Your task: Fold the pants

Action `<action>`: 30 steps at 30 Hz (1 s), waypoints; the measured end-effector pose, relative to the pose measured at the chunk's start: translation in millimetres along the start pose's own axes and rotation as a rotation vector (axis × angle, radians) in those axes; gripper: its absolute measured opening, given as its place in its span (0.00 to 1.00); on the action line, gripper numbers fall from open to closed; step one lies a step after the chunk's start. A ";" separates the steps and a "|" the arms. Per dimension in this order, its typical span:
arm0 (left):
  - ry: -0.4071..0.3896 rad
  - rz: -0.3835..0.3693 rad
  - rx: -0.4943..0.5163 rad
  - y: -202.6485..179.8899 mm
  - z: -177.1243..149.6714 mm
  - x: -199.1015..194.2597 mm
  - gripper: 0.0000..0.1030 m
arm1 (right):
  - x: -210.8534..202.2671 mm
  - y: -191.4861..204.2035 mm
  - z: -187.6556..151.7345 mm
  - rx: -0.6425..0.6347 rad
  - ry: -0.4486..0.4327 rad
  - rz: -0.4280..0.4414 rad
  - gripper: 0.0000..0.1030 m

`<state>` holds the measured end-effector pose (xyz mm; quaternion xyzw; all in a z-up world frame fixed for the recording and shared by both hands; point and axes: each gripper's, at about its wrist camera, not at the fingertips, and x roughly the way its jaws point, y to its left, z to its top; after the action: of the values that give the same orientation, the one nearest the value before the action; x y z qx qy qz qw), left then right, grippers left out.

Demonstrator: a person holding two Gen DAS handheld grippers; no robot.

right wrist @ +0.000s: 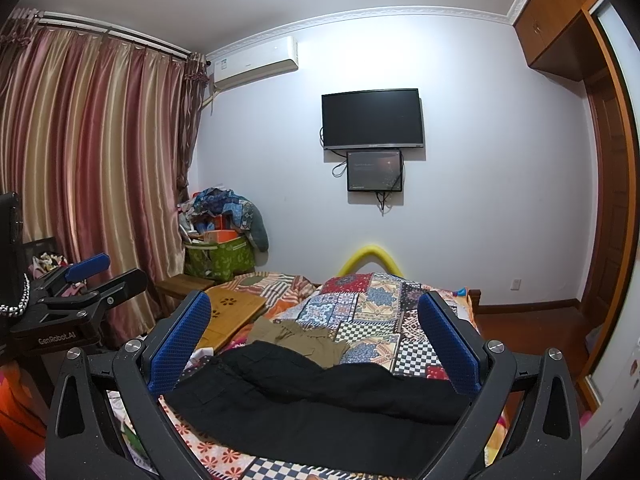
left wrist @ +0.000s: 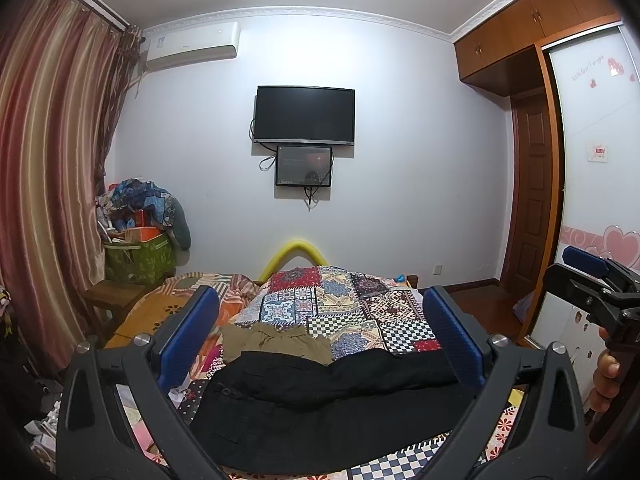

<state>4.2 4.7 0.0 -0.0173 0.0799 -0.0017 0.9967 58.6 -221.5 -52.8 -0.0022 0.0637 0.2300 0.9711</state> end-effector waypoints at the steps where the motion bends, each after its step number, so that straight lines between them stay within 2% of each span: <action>1: 0.001 -0.002 0.000 0.2 -0.6 0.6 1.00 | 0.0 -0.1 -0.2 0.000 0.001 0.000 1.00; 25: -0.009 -0.003 0.012 0.2 -3.6 5.6 1.00 | 1.4 -2.1 -1.5 0.000 0.005 -0.004 1.00; 30: 0.008 0.000 0.016 0.7 -3.4 10.9 1.00 | 7.8 -5.5 -3.8 0.001 0.015 -0.009 1.00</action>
<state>14.4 5.2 -5.1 -0.0095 0.0840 -0.0026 0.9964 67.4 -223.1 -57.7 -0.0035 0.0711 0.2257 0.9716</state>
